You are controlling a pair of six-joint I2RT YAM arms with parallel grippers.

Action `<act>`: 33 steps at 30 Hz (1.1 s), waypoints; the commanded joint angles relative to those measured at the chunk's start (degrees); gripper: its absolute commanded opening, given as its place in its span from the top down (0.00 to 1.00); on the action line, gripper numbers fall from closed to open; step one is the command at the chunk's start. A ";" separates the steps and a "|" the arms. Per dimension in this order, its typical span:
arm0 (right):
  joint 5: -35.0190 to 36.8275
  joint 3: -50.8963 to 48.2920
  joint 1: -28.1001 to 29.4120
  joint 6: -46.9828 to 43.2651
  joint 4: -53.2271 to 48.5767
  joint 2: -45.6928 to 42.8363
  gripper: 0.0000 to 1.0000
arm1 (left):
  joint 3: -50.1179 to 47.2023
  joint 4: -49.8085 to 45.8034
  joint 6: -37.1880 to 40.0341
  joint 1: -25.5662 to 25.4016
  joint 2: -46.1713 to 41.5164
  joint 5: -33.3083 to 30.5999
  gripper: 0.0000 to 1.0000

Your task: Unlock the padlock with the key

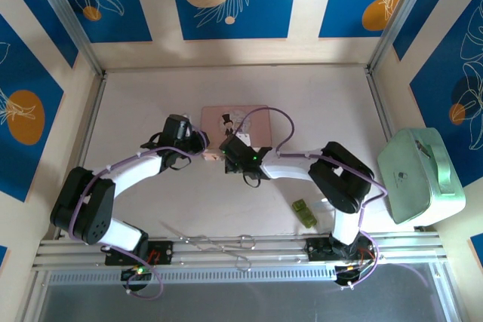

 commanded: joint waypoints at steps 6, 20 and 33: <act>4.70 0.57 4.07 0.90 -8.59 -4.41 0.85 | -2.62 -8.01 0.91 -0.08 0.47 3.28 0.67; -0.33 -20.06 -0.57 -18.37 7.72 -31.20 0.44 | 0.70 -10.33 3.37 0.98 -0.49 5.59 0.58; -11.83 -26.27 -4.10 -7.27 20.31 -25.03 0.46 | 2.23 -11.63 3.02 1.06 -0.86 5.59 0.55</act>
